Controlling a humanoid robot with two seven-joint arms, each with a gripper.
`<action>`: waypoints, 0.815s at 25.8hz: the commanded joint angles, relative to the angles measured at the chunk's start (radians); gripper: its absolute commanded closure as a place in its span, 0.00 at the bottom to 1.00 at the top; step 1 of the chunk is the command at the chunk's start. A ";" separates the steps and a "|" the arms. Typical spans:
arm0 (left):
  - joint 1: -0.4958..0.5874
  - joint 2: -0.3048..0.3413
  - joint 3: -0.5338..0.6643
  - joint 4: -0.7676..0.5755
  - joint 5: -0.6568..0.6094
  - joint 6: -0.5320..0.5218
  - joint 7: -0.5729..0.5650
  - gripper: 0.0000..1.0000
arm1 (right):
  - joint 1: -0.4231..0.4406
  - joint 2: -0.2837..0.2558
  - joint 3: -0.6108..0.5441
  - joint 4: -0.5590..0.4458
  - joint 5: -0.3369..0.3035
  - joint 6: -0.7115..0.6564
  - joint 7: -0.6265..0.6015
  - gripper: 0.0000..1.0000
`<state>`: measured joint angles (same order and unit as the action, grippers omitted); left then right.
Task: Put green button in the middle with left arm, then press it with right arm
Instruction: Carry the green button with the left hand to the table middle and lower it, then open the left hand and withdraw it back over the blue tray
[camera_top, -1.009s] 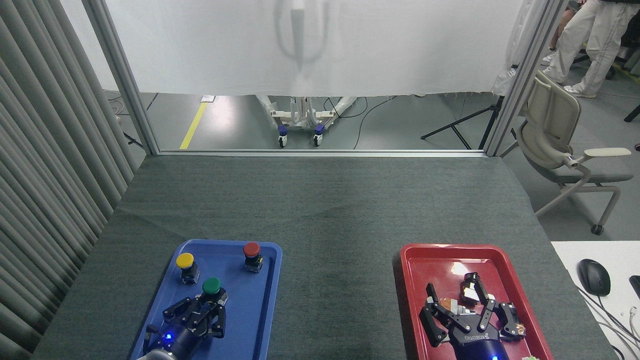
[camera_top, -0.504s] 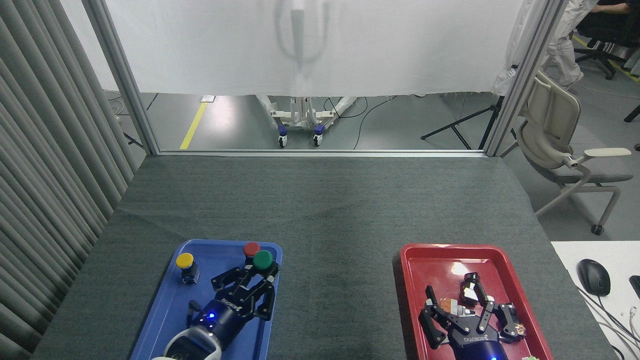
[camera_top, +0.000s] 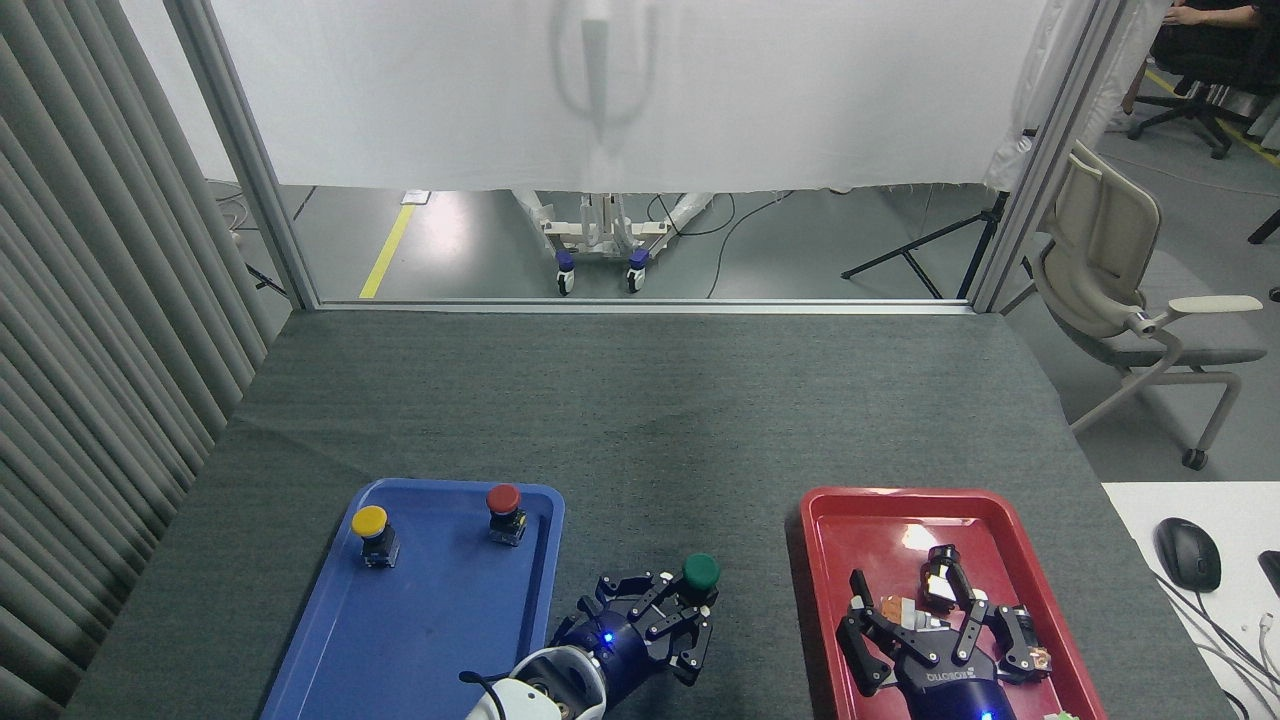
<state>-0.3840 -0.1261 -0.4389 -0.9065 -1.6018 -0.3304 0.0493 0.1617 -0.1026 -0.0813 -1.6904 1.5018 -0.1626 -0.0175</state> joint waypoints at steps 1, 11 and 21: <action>-0.009 -0.004 -0.006 0.040 -0.003 0.007 0.004 0.99 | -0.005 -0.002 0.000 0.006 -0.002 -0.002 0.001 0.00; 0.016 -0.001 -0.003 -0.005 0.011 0.007 0.077 0.00 | -0.021 0.003 0.041 0.015 0.003 0.011 0.002 0.00; 0.378 0.128 0.154 -0.697 0.013 0.307 0.063 0.00 | -0.031 0.052 0.080 0.023 0.054 0.058 0.042 0.01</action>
<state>-0.1305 -0.0496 -0.3534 -1.4068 -1.5920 -0.1504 0.1152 0.1313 -0.0639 -0.0292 -1.6714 1.5413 -0.1212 0.0135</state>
